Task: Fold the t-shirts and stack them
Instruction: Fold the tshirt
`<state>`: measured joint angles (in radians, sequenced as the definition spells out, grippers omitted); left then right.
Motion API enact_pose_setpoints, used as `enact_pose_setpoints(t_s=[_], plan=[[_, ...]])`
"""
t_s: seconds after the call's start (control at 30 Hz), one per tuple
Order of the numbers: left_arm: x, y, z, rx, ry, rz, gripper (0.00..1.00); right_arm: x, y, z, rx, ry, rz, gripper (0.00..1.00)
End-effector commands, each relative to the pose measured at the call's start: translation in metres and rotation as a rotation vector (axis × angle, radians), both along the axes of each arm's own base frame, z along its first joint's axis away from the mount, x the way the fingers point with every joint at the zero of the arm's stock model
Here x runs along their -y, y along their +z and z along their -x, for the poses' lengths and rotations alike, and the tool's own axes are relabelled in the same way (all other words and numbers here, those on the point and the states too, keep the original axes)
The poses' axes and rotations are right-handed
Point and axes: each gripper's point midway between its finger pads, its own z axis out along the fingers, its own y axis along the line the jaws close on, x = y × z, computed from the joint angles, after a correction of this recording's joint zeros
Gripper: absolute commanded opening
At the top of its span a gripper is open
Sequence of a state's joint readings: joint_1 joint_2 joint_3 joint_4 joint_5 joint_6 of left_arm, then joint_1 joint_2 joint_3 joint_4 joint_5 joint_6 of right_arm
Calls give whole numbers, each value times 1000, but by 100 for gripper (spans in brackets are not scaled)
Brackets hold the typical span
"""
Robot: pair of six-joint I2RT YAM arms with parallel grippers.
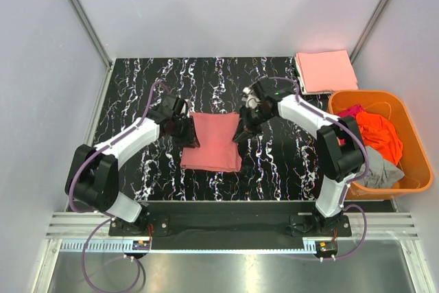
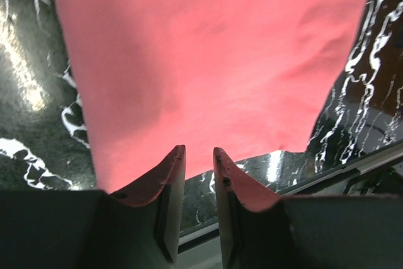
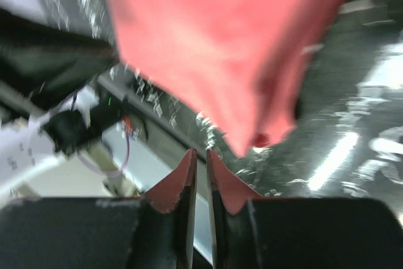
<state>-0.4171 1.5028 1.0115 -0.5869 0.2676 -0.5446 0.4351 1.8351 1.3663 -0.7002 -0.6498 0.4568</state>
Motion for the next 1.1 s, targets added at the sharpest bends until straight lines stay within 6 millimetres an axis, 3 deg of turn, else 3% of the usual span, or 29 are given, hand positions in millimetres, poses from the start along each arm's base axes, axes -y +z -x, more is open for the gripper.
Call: enact_pose_setpoints(t_s=[0.0, 0.1, 0.27, 0.47, 0.57, 0.63, 0.77, 0.9, 0.97, 1.0, 1.03, 1.07], plan=[[-1, 12, 0, 52, -25, 43, 29, -37, 6, 31, -42, 150, -85, 16], [-6, 7, 3, 36, -26, 36, 28, -46, -6, 42, -80, 182, -109, 15], [-16, -6, 13, 1, -20, 15, 28, -41, -38, 53, -134, 191, -89, 11], [-32, -47, 34, -81, -21, -46, 27, -18, -75, 70, -166, 153, -15, 10], [-36, -53, 39, -93, -14, -55, 26, -2, -95, 74, -184, 106, 33, 9], [-33, -45, 39, -77, -21, -34, 26, 5, -100, 79, -216, 81, 35, 8], [-21, -10, 33, -17, -33, 44, 28, 0, -67, 79, -205, 54, -33, 8], [-13, 24, 18, 47, -35, 86, 29, -15, -8, 64, -126, 41, -126, 9], [-10, 40, 2, 91, -31, 96, 30, -20, 5, 56, -112, 31, -143, 10], [-8, 35, -2, 77, -38, 90, 31, -26, 14, 45, -85, 31, -158, 10], [-5, 40, -11, 91, -38, 94, 30, -29, 14, 39, -80, 34, -161, 11], [-4, 38, -17, 85, -40, 95, 30, -33, 1, 33, -114, 33, -151, 11]])
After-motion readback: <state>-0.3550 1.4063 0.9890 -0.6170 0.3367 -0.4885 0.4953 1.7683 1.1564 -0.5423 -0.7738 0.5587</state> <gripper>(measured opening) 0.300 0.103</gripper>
